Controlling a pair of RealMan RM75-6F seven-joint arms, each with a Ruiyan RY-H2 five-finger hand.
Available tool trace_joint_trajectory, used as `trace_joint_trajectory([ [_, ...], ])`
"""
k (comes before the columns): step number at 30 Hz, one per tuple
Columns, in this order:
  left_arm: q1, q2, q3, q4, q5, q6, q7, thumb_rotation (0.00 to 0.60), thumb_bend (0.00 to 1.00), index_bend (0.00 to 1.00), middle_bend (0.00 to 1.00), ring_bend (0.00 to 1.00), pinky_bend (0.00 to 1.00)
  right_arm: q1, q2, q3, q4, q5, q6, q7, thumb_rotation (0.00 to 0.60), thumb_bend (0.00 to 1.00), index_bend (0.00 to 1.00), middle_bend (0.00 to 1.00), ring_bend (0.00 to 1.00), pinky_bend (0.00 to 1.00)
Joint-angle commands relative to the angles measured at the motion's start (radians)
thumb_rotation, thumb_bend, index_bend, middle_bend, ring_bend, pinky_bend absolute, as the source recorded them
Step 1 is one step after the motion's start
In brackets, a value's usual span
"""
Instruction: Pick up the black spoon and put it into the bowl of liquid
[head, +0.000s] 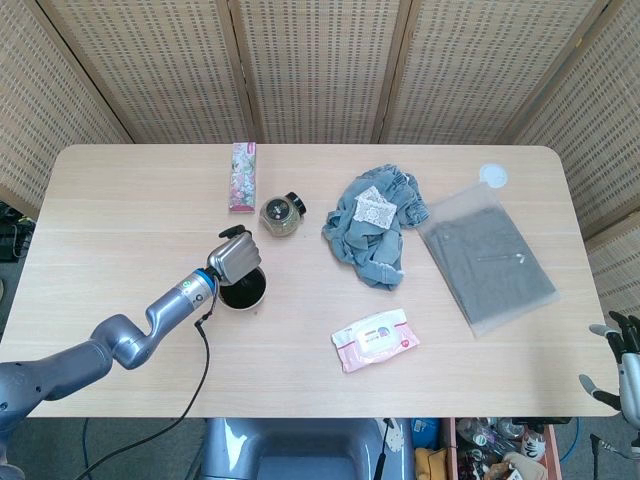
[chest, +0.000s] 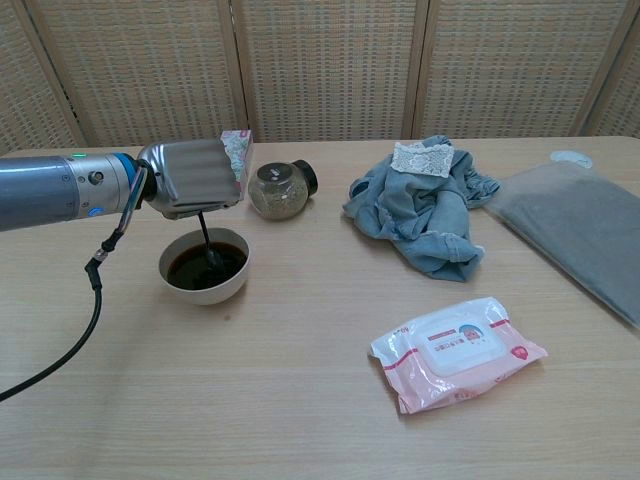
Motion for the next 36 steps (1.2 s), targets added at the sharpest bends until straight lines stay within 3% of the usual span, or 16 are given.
trace_joint_trajectory([
  [1, 0.011, 0.018, 0.015, -0.024, 0.005, 0.013, 0.002, 0.6, 0.47, 0.73, 0.68, 0.51, 0.62, 0.002, -0.001, 0.001, -0.001, -0.002, -0.002, 0.0, 0.6, 0.29, 0.33, 0.22, 0.14, 0.27],
  [11, 0.022, 0.042, 0.03, -0.109, 0.011, 0.044, 0.015, 0.6, 0.47, 0.74, 0.68, 0.51, 0.62, 0.002, -0.009, 0.002, 0.005, 0.0, -0.007, 0.006, 0.6, 0.29, 0.33, 0.22, 0.14, 0.27],
  [25, -0.013, -0.037, -0.009, 0.001, -0.059, 0.008, 0.053, 0.6, 0.47, 0.73, 0.68, 0.51, 0.62, -0.011, -0.006, 0.001, 0.004, 0.008, 0.0, 0.005, 0.6, 0.29, 0.33, 0.22, 0.14, 0.27],
  [30, -0.005, -0.034, 0.002, 0.01, -0.067, 0.008, 0.041, 0.6, 0.47, 0.74, 0.68, 0.51, 0.62, -0.01, -0.006, 0.002, 0.003, 0.006, -0.002, 0.003, 0.6, 0.29, 0.33, 0.22, 0.15, 0.27],
  [36, 0.025, 0.019, 0.037, -0.071, -0.037, 0.055, 0.019, 0.6, 0.47, 0.74, 0.68, 0.51, 0.62, -0.005, -0.009, 0.002, 0.007, 0.0, -0.008, 0.007, 0.6, 0.3, 0.33, 0.22, 0.15, 0.27],
])
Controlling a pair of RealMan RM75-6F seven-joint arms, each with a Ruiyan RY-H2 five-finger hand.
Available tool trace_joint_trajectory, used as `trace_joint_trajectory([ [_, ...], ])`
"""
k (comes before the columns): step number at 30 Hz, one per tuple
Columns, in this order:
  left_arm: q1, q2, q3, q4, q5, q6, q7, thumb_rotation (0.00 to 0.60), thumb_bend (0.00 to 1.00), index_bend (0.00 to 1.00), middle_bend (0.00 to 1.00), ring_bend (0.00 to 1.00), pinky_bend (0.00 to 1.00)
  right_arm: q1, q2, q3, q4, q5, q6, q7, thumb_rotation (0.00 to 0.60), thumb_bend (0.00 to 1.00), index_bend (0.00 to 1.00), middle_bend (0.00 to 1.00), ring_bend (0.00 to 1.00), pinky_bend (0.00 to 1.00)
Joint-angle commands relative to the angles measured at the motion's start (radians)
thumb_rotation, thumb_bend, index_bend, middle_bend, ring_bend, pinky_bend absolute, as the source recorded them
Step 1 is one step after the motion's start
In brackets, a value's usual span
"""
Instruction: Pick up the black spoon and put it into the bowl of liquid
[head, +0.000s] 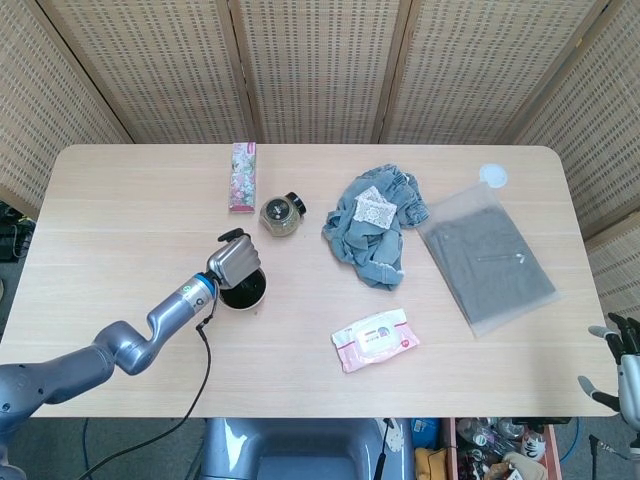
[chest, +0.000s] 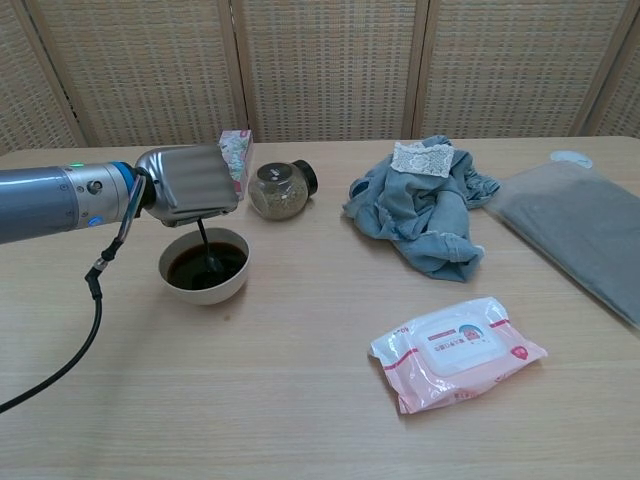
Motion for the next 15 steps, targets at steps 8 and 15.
trace_joint_trajectory([
  [8, 0.023, 0.06, 0.028, -0.106, 0.027, 0.04, -0.013, 0.6, 0.47, 0.74, 0.68, 0.51, 0.62, 0.012, -0.008, -0.002, 0.004, -0.035, 0.006, 0.003, 0.6, 0.29, 0.33, 0.22, 0.15, 0.27],
  [15, -0.002, 0.013, 0.002, -0.068, -0.001, 0.013, 0.007, 0.6, 0.47, 0.74, 0.68, 0.51, 0.62, 0.019, -0.008, -0.017, -0.022, -0.088, 0.022, -0.013, 0.6, 0.29, 0.33, 0.22, 0.15, 0.27],
])
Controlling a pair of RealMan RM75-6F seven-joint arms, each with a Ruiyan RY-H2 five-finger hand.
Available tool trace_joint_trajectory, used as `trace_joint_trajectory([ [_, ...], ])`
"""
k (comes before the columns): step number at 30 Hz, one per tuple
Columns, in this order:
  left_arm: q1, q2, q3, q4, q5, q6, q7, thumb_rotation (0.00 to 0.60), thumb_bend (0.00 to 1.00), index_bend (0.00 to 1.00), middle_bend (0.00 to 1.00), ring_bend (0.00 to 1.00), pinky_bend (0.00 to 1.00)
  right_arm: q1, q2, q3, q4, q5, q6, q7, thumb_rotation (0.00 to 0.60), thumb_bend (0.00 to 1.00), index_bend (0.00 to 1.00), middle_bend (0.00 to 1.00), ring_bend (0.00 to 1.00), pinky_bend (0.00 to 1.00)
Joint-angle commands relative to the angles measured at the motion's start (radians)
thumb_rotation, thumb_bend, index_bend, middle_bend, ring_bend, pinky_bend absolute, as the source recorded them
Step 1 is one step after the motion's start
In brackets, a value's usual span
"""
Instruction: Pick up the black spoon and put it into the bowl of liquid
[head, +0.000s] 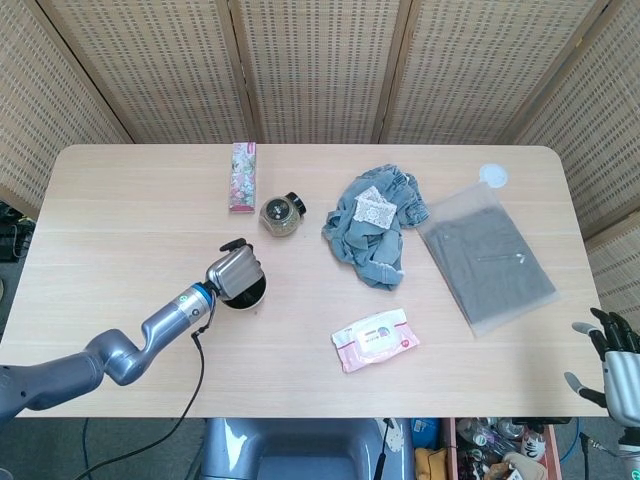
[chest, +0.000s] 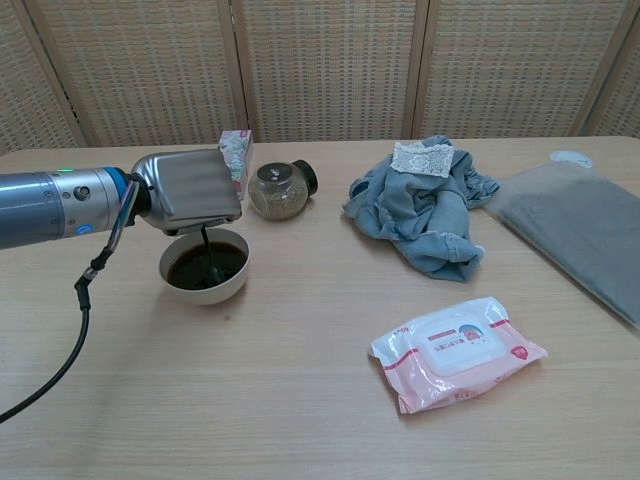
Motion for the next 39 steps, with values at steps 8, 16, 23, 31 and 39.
trace_joint_trajectory([
  [8, -0.019, -0.047, -0.024, 0.066, -0.046, -0.028, 0.022, 0.6, 0.47, 0.74, 0.68, 0.51, 0.62, 0.009, -0.005, -0.012, -0.017, -0.046, 0.015, -0.007, 0.6, 0.29, 0.33, 0.22, 0.15, 0.27],
  [16, 0.013, 0.002, 0.0, 0.018, -0.054, -0.009, 0.009, 0.6, 0.47, 0.74, 0.68, 0.51, 0.62, 0.015, -0.011, -0.02, -0.011, -0.073, 0.021, 0.007, 0.6, 0.3, 0.33, 0.22, 0.15, 0.27],
  [23, 0.029, 0.056, 0.03, -0.066, -0.034, -0.003, -0.018, 0.6, 0.47, 0.74, 0.68, 0.51, 0.62, 0.026, -0.018, -0.027, -0.006, -0.094, 0.014, 0.016, 0.6, 0.29, 0.33, 0.22, 0.15, 0.27],
  [31, -0.019, -0.013, -0.015, -0.028, -0.057, -0.025, -0.004, 0.6, 0.47, 0.74, 0.68, 0.51, 0.62, 0.041, -0.022, -0.04, -0.023, -0.125, 0.005, 0.008, 0.6, 0.29, 0.33, 0.22, 0.15, 0.27],
  [39, -0.025, -0.031, -0.025, 0.024, -0.097, -0.03, 0.033, 0.6, 0.47, 0.74, 0.68, 0.51, 0.62, 0.043, -0.022, -0.042, -0.023, -0.126, 0.007, 0.011, 0.6, 0.29, 0.33, 0.22, 0.15, 0.27],
])
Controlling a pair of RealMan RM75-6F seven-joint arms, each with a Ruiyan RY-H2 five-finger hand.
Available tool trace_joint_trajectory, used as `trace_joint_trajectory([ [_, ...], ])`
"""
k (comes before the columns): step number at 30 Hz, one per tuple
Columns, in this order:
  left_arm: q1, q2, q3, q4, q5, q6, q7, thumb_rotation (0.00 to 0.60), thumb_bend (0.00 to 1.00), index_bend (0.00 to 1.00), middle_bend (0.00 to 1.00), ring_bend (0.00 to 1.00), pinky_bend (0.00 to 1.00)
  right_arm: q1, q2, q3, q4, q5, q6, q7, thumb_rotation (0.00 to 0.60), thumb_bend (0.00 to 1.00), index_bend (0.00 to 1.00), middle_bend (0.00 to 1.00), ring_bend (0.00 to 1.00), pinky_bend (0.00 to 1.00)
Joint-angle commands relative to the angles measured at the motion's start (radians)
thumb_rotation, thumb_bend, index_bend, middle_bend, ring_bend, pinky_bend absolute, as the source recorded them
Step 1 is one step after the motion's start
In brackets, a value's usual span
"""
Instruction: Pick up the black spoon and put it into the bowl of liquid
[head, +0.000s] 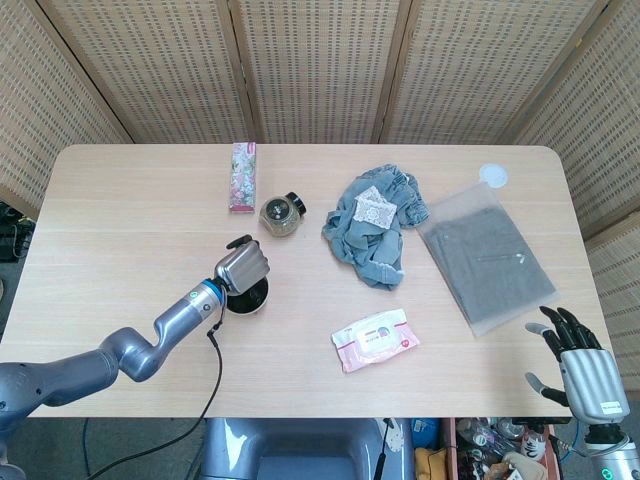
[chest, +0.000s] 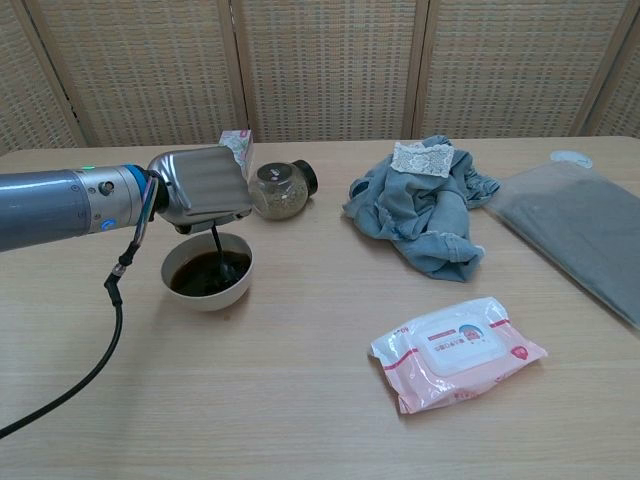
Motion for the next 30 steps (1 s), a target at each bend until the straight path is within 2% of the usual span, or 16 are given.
trace_joint_trajectory([
  [1, 0.005, 0.007, 0.003, 0.002, -0.008, 0.003, 0.003, 0.6, 0.47, 0.74, 0.68, 0.51, 0.62, 0.0, -0.001, -0.001, 0.001, 0.0, 0.001, 0.002, 0.6, 0.29, 0.33, 0.22, 0.15, 0.27],
  [6, 0.032, 0.043, 0.016, -0.036, -0.008, 0.041, -0.005, 0.6, 0.47, 0.72, 0.68, 0.5, 0.62, 0.001, -0.004, -0.002, 0.007, 0.0, 0.001, 0.008, 0.6, 0.29, 0.33, 0.22, 0.15, 0.27],
  [11, 0.052, 0.073, 0.015, -0.08, -0.014, 0.075, -0.018, 0.6, 0.47, 0.57, 0.68, 0.5, 0.62, 0.004, -0.006, -0.003, 0.01, -0.003, 0.002, 0.012, 0.6, 0.3, 0.33, 0.22, 0.15, 0.27],
  [18, 0.061, 0.104, 0.027, -0.119, -0.007, 0.092, 0.0, 0.6, 0.47, 0.56, 0.66, 0.48, 0.62, 0.003, -0.006, -0.003, 0.011, -0.005, 0.009, 0.014, 0.6, 0.29, 0.33, 0.22, 0.15, 0.27],
  [23, 0.069, 0.108, 0.036, -0.136, -0.011, 0.099, 0.019, 0.6, 0.47, 0.47, 0.62, 0.45, 0.62, -0.002, -0.007, -0.005, 0.012, -0.003, 0.015, 0.014, 0.6, 0.29, 0.33, 0.22, 0.15, 0.27],
  [30, 0.07, 0.105, 0.032, -0.152, -0.033, 0.105, 0.055, 0.6, 0.47, 0.42, 0.62, 0.44, 0.62, -0.004, -0.009, -0.007, 0.014, -0.004, 0.02, 0.017, 0.6, 0.29, 0.33, 0.23, 0.16, 0.27],
])
